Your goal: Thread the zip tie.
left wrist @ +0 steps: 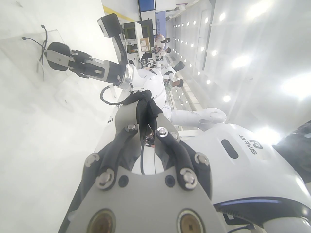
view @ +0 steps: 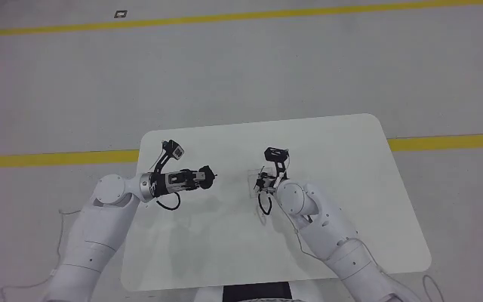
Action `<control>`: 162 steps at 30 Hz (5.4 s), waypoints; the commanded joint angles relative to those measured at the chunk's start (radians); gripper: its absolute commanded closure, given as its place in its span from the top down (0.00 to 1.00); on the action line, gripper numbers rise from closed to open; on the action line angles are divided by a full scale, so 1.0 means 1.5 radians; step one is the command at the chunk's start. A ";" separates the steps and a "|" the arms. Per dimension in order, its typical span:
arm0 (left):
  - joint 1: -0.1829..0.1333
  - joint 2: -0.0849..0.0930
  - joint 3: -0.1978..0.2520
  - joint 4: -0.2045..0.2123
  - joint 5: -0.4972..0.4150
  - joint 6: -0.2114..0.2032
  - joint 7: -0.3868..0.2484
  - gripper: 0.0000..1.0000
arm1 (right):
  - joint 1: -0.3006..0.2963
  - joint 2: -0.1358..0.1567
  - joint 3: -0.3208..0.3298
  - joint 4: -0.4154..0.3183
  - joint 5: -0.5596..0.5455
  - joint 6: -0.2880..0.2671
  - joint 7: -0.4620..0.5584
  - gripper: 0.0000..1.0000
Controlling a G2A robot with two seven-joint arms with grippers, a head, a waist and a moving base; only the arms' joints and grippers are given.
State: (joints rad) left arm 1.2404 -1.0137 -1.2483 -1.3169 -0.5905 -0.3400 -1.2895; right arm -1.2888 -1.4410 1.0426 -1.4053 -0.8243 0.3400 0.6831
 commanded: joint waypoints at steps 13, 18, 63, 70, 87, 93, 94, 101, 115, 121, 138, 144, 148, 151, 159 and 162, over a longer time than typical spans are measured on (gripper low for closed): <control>0.000 0.000 0.000 0.000 0.000 0.000 0.000 0.00 | 0.001 0.001 -0.001 0.003 0.008 0.000 -0.006 0.26; 0.000 0.000 0.000 0.000 0.000 0.000 0.000 0.00 | 0.002 0.001 -0.002 0.009 0.013 -0.002 -0.010 0.25; 0.000 0.000 0.000 0.000 0.000 0.000 0.000 0.00 | -0.115 0.031 0.097 -0.164 0.113 -0.165 -0.054 0.00; 0.000 0.000 0.000 0.000 0.000 0.000 0.000 0.00 | -0.128 0.033 0.112 -0.173 0.183 -0.242 -0.061 0.00; -0.020 -0.012 0.053 0.045 -0.015 0.000 0.036 0.00 | -0.166 0.034 0.051 -0.281 -0.002 -0.196 -0.219 0.00; -0.053 -0.023 0.084 0.093 -0.022 0.000 0.051 0.00 | -0.185 0.034 0.021 -0.314 -0.048 -0.185 -0.251 0.00; -0.059 -0.025 0.089 0.100 -0.022 0.000 0.052 0.00 | -0.188 0.034 0.015 -0.317 -0.054 -0.188 -0.256 0.00; -0.066 -0.028 0.094 0.106 -0.024 0.000 0.050 0.00 | -0.190 0.035 0.006 -0.323 -0.093 -0.209 -0.311 0.00; -0.060 -0.028 0.112 0.073 0.008 0.010 0.085 0.00 | -0.184 0.035 -0.021 -0.314 -0.148 -0.193 -0.321 0.00; -0.068 -0.027 0.121 0.072 0.024 0.009 0.085 0.00 | -0.178 0.036 -0.034 -0.306 -0.217 -0.182 -0.334 0.00; -0.068 -0.027 0.121 0.072 0.024 0.009 0.085 0.00 | -0.179 0.037 -0.049 -0.305 -0.245 -0.188 -0.316 0.00; -0.068 -0.027 0.121 0.072 0.024 0.009 0.085 0.00 | -0.178 0.037 -0.051 -0.303 -0.248 -0.188 -0.313 0.00; -0.068 -0.027 0.121 0.072 0.024 0.009 0.085 0.00 | -0.175 0.036 -0.055 -0.300 -0.248 -0.188 -0.315 0.00; -0.068 -0.027 0.121 0.072 0.024 0.009 0.085 0.00 | -0.174 0.036 -0.057 -0.298 -0.248 -0.188 -0.314 0.00; -0.068 -0.027 0.121 0.072 0.024 0.009 0.085 0.00 | -0.171 0.035 -0.061 -0.293 -0.250 -0.185 -0.312 0.00; -0.068 -0.027 0.121 0.072 0.024 0.009 0.085 0.00 | -0.170 0.035 -0.062 -0.290 -0.250 -0.183 -0.312 0.00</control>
State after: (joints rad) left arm 1.1383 -1.0548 -1.0663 -1.2083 -0.5543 -0.3265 -1.1616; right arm -1.5442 -1.3885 0.9504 -1.8418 -1.1991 0.0636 0.2153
